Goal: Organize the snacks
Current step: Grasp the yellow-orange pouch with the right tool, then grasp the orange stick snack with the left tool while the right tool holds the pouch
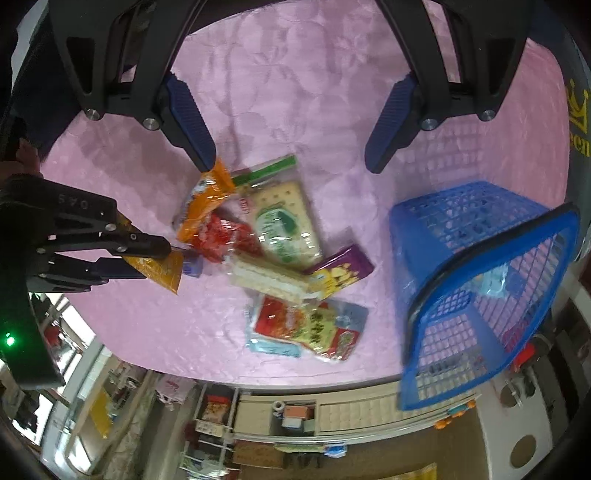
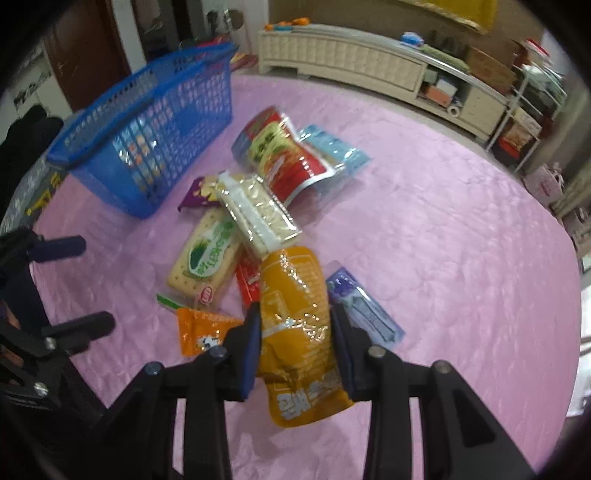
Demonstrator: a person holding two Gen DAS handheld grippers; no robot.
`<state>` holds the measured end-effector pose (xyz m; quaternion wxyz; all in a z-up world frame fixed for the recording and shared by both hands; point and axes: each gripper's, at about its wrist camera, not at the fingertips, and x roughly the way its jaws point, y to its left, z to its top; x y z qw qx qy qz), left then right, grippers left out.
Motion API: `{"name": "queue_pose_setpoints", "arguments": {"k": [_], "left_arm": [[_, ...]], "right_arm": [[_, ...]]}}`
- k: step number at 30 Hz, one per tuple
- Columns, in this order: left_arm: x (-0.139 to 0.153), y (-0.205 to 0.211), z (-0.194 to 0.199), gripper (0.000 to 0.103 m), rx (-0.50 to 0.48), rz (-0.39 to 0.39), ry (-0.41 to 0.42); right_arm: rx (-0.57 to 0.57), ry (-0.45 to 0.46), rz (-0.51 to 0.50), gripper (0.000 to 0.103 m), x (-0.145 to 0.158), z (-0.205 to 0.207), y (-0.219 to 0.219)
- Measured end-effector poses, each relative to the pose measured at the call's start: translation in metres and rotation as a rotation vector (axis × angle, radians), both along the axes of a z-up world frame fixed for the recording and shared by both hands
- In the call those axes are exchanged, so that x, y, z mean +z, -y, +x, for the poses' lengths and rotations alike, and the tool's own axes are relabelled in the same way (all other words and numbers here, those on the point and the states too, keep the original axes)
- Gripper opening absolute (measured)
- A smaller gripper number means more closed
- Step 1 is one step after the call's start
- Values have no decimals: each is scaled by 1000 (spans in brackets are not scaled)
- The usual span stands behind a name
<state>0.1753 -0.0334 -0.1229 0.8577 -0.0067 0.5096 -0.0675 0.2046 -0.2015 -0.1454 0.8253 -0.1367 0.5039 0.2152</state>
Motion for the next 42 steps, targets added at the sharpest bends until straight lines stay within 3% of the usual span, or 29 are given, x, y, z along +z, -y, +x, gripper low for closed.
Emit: {"name": "queue_pose_setpoints", "arguments": {"k": [7, 17, 29, 30, 31, 32, 34, 37, 42], "left_arm": [[-3, 35, 10, 81, -113, 53, 7], [-8, 80, 33, 81, -262, 119, 11], [-47, 115, 75, 80, -366, 154, -106], [-50, 115, 77, 77, -365, 142, -125], [-54, 114, 78, 67, -366, 121, -146], [-56, 113, 79, 50, -368, 106, -157], [-62, 113, 78, 29, -370, 119, -163], [-65, 111, 75, 20, -371, 108, -157], [-60, 100, 62, 14, -331, 95, -113]], "right_arm": [[-79, 11, 63, 41, 9, -15, 27], [-188, -44, 152, 41, -12, -20, 70], [-244, -73, 220, 41, -24, -15, 97], [-248, -78, 223, 41, -26, -14, 99], [-250, -80, 224, 41, -27, -13, 100], [-250, -81, 225, 41, -27, -13, 101], [-250, -85, 224, 41, -29, -13, 100], [-247, -94, 212, 41, -31, -12, 96], [-254, -106, 200, 41, -32, -13, 91]]}}
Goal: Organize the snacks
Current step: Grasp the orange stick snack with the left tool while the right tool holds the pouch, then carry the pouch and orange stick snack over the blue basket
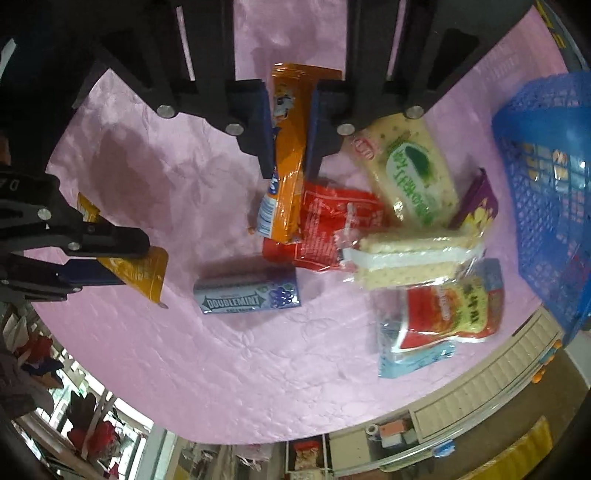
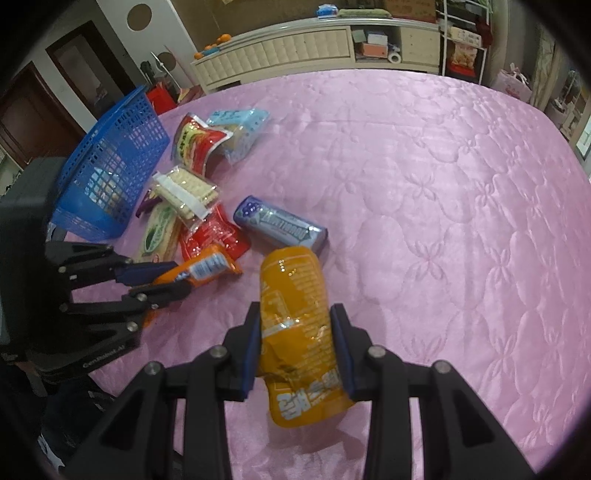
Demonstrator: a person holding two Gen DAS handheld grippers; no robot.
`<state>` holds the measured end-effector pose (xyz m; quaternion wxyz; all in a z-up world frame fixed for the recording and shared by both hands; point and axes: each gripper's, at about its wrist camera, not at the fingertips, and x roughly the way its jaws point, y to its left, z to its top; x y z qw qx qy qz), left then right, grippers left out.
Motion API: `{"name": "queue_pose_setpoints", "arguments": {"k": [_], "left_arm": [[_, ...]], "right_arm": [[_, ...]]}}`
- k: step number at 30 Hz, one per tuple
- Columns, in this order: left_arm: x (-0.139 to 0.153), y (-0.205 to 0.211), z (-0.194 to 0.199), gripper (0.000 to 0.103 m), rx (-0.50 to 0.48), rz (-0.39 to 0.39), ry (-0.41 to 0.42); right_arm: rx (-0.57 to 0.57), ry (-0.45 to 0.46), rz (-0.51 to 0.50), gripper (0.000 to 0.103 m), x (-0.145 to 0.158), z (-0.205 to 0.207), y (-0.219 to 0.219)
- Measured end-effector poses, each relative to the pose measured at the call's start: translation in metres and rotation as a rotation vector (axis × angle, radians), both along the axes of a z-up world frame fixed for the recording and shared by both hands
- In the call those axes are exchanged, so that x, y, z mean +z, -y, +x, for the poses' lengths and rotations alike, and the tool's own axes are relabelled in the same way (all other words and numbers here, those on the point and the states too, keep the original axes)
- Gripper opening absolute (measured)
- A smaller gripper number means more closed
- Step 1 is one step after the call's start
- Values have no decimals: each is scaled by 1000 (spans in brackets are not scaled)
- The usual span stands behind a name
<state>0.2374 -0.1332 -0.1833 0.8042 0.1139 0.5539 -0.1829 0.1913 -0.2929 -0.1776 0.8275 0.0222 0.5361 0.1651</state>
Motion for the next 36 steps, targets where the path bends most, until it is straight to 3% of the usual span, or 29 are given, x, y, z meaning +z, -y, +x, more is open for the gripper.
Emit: {"name": "queue_pose_setpoints", "arguments": {"k": [6, 16, 28, 36], "left_arm": [[20, -25, -18, 13, 52, -39, 46], [94, -76, -63, 13, 118, -118, 192], [162, -165, -83, 13, 250, -112, 315], [187, -223, -79, 13, 371, -118, 362]], "right_arm": [[10, 23, -18, 41, 18, -10, -15], [83, 122, -39, 41, 73, -26, -71], [204, 222, -8, 41, 128, -24, -160], [284, 244, 33, 41, 149, -3, -223]]}}
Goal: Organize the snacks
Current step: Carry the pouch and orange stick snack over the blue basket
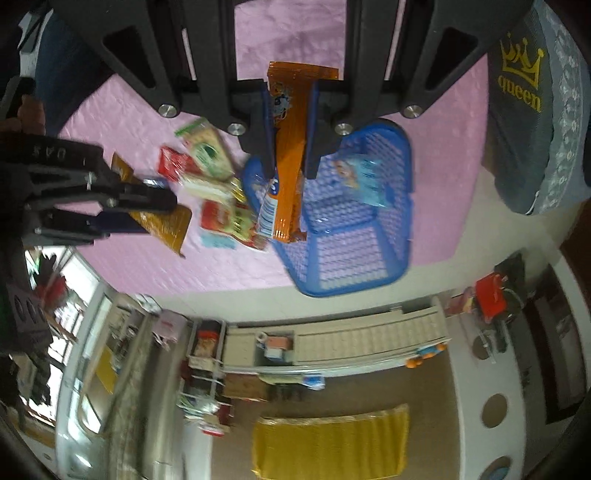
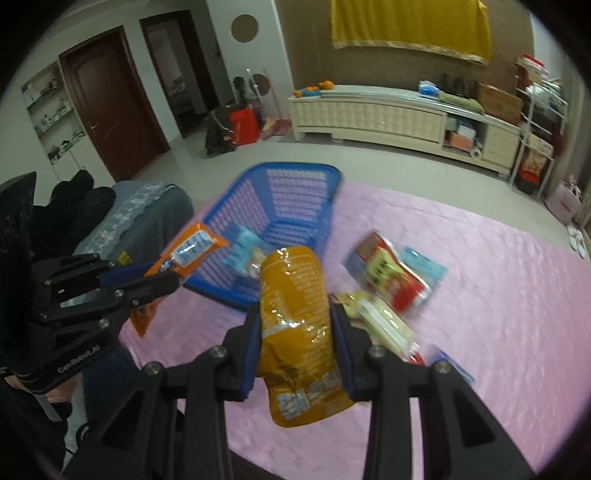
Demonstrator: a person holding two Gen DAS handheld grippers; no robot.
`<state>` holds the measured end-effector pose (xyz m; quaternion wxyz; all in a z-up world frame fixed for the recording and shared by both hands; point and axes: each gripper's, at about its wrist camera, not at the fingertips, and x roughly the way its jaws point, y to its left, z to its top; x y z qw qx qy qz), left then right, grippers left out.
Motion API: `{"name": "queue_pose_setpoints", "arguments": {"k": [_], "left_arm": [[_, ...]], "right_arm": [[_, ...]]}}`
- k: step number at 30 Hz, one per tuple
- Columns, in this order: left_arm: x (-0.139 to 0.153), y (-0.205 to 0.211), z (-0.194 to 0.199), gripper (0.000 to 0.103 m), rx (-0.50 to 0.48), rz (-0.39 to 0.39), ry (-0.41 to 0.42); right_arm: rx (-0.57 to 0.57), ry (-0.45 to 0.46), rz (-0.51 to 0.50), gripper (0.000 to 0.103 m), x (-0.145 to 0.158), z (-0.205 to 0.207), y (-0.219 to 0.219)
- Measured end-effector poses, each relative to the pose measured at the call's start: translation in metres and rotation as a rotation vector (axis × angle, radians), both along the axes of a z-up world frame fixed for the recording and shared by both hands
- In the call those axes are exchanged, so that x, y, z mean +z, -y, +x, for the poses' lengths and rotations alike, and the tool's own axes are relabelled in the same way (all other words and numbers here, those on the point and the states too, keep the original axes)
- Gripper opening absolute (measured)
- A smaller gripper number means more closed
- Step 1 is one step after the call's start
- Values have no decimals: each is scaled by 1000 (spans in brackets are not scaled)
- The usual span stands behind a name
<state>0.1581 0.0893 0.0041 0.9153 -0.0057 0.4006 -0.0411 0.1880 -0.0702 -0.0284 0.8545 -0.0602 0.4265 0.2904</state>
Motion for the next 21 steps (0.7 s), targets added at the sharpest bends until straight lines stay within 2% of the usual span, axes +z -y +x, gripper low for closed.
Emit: {"name": "queue_pose_setpoints", "arguments": {"k": [5, 17, 21], "left_arm": [[-1, -32, 15, 13, 46, -43, 5], [-54, -70, 58, 13, 87, -136, -87], [-62, -75, 67, 13, 98, -152, -102]], "right_arm": [[44, 9, -50, 41, -2, 16, -38], [68, -57, -133, 41, -44, 63, -84], [71, -68, -160, 41, -55, 73, -97]]}}
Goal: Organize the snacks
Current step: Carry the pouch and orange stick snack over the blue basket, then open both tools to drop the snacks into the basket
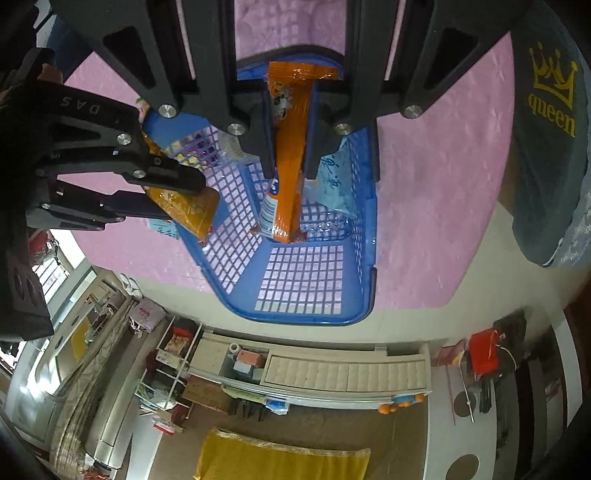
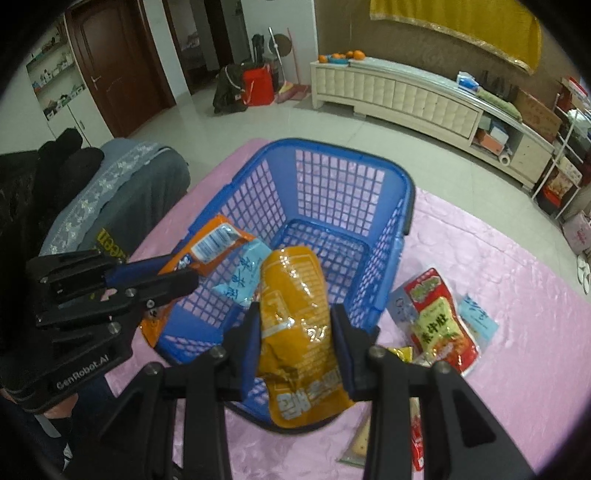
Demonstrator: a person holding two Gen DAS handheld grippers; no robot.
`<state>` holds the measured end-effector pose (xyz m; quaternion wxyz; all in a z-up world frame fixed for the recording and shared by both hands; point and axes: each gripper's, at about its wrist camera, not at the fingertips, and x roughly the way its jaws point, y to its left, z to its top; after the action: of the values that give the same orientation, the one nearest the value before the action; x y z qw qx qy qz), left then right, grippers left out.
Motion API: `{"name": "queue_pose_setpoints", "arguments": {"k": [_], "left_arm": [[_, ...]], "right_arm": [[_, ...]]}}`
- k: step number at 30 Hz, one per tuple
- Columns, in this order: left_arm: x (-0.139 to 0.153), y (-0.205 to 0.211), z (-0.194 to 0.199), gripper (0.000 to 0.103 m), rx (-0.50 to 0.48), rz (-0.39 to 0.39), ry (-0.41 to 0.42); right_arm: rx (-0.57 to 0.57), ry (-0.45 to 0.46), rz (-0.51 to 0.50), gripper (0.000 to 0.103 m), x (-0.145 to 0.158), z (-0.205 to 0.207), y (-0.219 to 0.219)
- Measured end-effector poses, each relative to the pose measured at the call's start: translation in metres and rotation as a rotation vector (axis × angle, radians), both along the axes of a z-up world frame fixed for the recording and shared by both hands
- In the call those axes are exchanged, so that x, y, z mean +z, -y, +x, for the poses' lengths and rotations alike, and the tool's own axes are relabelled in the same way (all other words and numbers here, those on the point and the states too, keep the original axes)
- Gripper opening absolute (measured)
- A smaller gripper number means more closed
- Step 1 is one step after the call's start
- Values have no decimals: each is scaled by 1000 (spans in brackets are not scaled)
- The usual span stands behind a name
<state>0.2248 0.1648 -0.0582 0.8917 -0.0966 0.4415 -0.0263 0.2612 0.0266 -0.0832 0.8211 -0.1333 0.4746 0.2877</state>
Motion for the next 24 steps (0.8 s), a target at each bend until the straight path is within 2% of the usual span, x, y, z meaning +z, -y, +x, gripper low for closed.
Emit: {"name": "queue_pose_setpoints", "arguments": {"k": [10, 12, 13, 14, 18, 24], "left_arm": [[-8, -2, 11, 14, -21, -31, -20], [-9, -1, 10, 23, -18, -34, -29], [-9, -1, 9, 40, -13, -25, -33], [-9, -2, 8, 47, -2, -9, -34], [-4, -7, -3, 51, 10, -7, -20], [11, -5, -18, 51, 32, 8, -7]], "right_arm": [[3, 28, -60, 41, -5, 6, -12], [-23, 52, -86, 55, -4, 6, -13], [-31, 68, -95, 58, -3, 5, -12], [-43, 90, -113, 61, -2, 4, -11], [-58, 81, -115, 78, 2, 0, -1], [-63, 87, -104, 79, 13, -14, 15]]}}
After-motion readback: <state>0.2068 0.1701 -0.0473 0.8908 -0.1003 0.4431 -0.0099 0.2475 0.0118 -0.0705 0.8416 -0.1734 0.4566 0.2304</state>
